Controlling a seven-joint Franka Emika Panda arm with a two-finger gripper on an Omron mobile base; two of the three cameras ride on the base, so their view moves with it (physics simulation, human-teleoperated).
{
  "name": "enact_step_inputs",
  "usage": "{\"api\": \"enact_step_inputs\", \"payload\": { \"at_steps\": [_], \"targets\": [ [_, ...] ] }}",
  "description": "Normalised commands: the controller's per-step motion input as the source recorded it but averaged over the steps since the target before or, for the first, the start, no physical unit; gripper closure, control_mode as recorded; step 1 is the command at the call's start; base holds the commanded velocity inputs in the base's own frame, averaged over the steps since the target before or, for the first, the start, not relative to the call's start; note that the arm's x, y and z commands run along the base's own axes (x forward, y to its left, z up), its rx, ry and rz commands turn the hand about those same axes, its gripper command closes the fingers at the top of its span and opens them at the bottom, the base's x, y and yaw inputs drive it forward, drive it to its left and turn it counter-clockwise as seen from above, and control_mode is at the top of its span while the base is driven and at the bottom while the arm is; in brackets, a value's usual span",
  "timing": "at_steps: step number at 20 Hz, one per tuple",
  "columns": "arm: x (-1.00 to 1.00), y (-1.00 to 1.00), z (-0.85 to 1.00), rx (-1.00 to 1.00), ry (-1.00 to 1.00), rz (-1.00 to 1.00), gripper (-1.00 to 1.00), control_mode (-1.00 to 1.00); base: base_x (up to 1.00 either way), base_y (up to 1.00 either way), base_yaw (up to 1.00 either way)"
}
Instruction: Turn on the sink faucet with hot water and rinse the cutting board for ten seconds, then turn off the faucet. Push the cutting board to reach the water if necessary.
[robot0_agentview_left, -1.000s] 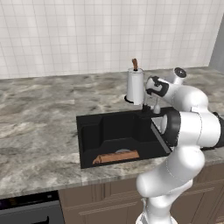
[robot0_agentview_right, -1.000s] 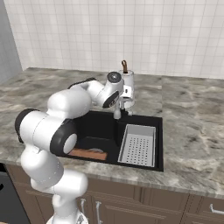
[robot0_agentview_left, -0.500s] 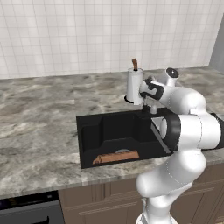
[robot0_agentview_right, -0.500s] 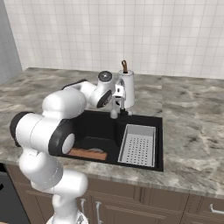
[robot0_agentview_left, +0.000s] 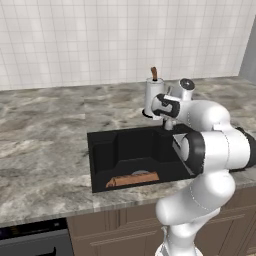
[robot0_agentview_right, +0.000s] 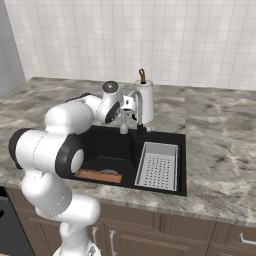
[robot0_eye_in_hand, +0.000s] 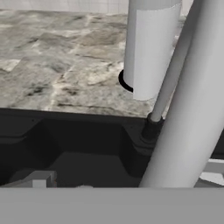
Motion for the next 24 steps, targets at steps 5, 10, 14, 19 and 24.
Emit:
{"api": "enact_step_inputs", "payload": {
  "at_steps": [5,10,14,19,24],
  "targets": [
    [0.18,0.51,-0.06,-0.01,0.0,0.0,-1.0,-1.0,0.0,0.0,0.0],
    [0.26,0.48,-0.02,0.0,0.0,0.0,-1.0,-1.0,0.0,0.0,0.0],
    [0.29,0.41,0.0,0.0,0.0,0.0,-1.0,-1.0,0.0,0.0,0.0],
    [0.23,0.31,0.0,0.0,0.0,0.0,-1.0,-1.0,0.0,0.0,0.0],
    [0.19,0.16,0.0,0.0,0.0,0.0,-1.0,-1.0,0.0,0.0,0.0]
  ]
}}
